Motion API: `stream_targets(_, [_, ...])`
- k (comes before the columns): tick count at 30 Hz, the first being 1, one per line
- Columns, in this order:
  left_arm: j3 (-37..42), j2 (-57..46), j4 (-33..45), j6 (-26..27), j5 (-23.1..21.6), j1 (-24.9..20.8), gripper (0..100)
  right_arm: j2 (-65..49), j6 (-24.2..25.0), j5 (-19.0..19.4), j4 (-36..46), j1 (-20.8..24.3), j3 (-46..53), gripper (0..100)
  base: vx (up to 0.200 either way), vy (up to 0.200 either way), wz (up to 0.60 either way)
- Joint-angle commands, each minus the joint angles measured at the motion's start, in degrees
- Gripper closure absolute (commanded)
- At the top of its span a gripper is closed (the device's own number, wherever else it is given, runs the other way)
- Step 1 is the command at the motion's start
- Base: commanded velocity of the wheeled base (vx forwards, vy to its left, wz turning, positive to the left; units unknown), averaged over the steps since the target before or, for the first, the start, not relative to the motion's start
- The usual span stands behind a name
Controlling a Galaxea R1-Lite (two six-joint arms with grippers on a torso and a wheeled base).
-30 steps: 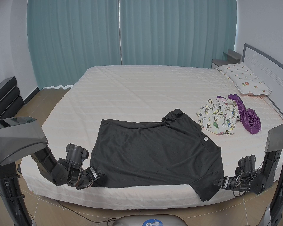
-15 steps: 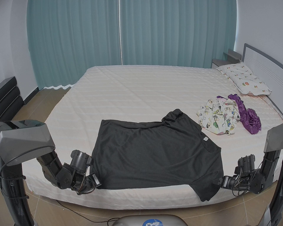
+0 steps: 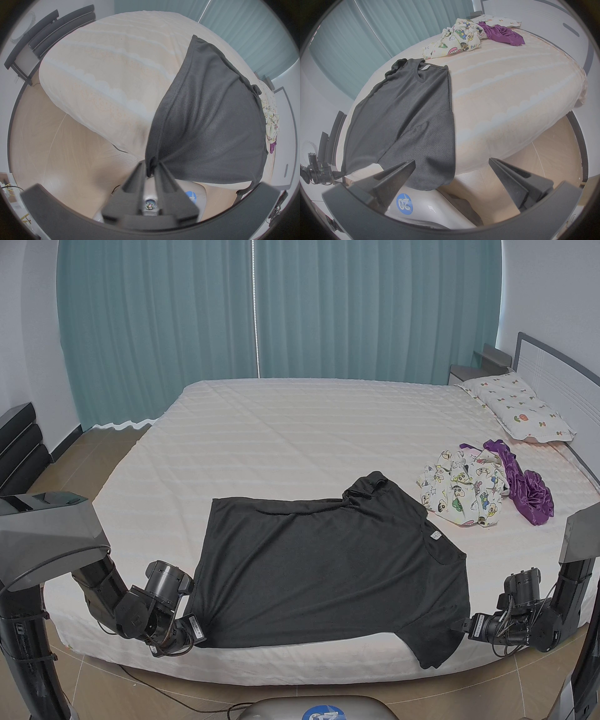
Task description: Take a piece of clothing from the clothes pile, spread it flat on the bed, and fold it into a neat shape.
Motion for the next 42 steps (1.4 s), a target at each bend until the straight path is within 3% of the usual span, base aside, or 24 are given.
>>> stream_targets(1, [0.03, -4.10, -0.07, -0.29, -1.09, 0.21, 0, -0.30, 0.73, 0.04, -0.42, 0.06, -0.19, 0, 0.000, 0.000, 0.00])
stream_targets(4, [-0.32, -7.53, -0.07, -0.55, -3.19, 1.35, 0, -0.30, 1.96, 0.04, -1.39, 0.33, -0.54, 0, 0.000, 0.000, 0.00])
stream_targets(8, [-0.93, -12.80, -0.78, -3.28, -10.93, 4.86, 0, -0.38, 4.51, 0.04, -4.11, 0.85, -0.98, 0, 0.000, 0.000, 0.00])
stream_targets(12, [-0.32, -12.98, -2.10, -3.19, -14.62, 5.57, 0, -0.38, 6.36, 0.04, -6.48, 1.47, -1.24, 0, 0.000, 0.000, 0.00])
stream_targets(30, [-0.32, -12.36, -2.62, -3.28, -15.24, 6.27, 0, -0.12, 8.03, 0.04, -9.12, 2.79, -1.42, 0, 0.200, 0.000, 0.00])
stream_targets(42, [-0.41, -10.69, -2.71, -3.28, -15.94, 6.27, 0, -0.91, 9.17, -2.42, -11.93, 8.85, -5.37, 0, 0.000, 0.000, 0.00])
